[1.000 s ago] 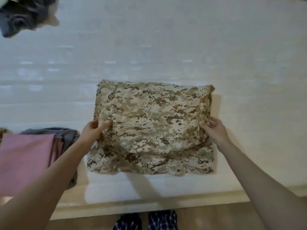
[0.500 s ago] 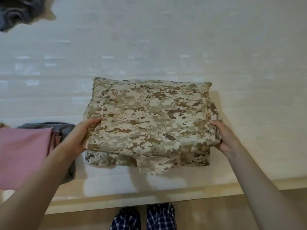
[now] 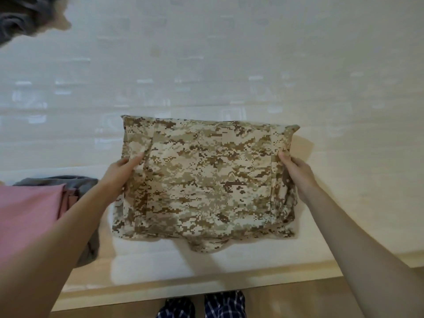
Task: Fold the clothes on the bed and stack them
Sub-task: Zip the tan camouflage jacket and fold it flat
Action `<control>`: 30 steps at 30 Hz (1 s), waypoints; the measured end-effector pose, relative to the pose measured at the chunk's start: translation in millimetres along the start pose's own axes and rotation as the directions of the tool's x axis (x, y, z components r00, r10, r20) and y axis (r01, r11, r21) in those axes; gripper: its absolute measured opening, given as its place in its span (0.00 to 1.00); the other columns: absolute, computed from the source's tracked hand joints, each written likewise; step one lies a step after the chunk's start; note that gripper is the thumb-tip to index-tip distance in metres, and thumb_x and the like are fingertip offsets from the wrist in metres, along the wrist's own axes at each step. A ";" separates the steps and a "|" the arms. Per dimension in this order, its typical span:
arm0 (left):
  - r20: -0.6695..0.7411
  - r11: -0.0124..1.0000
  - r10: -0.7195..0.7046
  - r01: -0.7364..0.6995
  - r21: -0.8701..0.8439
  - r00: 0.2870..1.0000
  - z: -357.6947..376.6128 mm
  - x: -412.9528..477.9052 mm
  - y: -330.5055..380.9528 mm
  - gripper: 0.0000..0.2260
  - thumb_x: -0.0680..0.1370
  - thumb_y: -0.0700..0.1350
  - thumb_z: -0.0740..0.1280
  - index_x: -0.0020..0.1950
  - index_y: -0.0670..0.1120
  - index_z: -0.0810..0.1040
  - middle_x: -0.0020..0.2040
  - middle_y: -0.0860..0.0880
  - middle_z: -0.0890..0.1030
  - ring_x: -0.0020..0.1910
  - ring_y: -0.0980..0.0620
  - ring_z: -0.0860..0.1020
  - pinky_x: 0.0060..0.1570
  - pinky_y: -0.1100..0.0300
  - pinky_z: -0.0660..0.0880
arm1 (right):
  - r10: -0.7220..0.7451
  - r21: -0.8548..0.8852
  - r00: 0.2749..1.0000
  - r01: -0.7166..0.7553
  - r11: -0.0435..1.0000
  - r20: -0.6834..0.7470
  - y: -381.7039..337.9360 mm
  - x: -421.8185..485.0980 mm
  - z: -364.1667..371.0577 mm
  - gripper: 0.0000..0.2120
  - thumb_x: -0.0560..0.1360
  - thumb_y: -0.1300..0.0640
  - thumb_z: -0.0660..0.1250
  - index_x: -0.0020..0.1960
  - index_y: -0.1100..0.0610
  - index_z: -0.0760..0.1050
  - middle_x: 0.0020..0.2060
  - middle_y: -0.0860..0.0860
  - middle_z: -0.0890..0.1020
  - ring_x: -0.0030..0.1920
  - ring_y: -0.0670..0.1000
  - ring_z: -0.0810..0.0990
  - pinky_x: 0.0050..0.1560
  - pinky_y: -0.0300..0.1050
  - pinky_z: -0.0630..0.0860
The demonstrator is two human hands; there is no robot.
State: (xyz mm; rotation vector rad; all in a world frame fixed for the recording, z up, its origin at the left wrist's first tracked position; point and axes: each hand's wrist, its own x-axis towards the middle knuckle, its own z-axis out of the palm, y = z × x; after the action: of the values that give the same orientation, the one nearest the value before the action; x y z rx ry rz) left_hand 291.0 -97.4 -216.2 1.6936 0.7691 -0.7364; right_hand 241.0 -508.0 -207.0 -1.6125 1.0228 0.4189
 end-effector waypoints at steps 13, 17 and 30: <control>-0.449 0.942 0.262 -0.125 0.313 0.854 20.6 6.4 -25.5 0.36 0.69 0.68 0.67 0.70 0.48 0.66 0.62 0.45 0.74 0.60 0.46 0.74 0.60 0.45 0.73 | -0.797 -0.744 0.580 0.456 0.489 -0.168 -4.1 -47.5 110.2 0.29 0.79 0.44 0.52 0.75 0.59 0.56 0.75 0.55 0.55 0.75 0.58 0.52 0.74 0.55 0.40; -0.357 0.983 0.124 -0.065 0.173 0.926 10.9 -13.9 -65.3 0.44 0.62 0.72 0.70 0.72 0.52 0.62 0.64 0.46 0.75 0.61 0.48 0.75 0.61 0.45 0.73 | -0.631 -0.840 0.708 0.519 0.160 0.317 35.6 -50.7 184.9 0.33 0.79 0.37 0.40 0.76 0.54 0.36 0.75 0.54 0.33 0.75 0.57 0.35 0.71 0.61 0.31; -0.085 0.807 0.515 -0.450 0.382 0.853 89.1 -146.6 34.7 0.17 0.71 0.50 0.69 0.59 0.53 0.74 0.42 0.62 0.78 0.40 0.65 0.78 0.36 0.72 0.74 | -0.134 -0.106 0.827 0.227 0.968 0.546 -24.3 -81.0 117.0 0.39 0.69 0.25 0.47 0.74 0.43 0.58 0.74 0.44 0.60 0.75 0.47 0.57 0.70 0.44 0.53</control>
State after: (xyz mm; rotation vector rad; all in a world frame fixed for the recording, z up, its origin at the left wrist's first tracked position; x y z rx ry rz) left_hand 222.6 -209.6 -100.4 2.1936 0.2980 -0.3647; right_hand 243.2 -368.5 -169.7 -1.5896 0.4096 0.7901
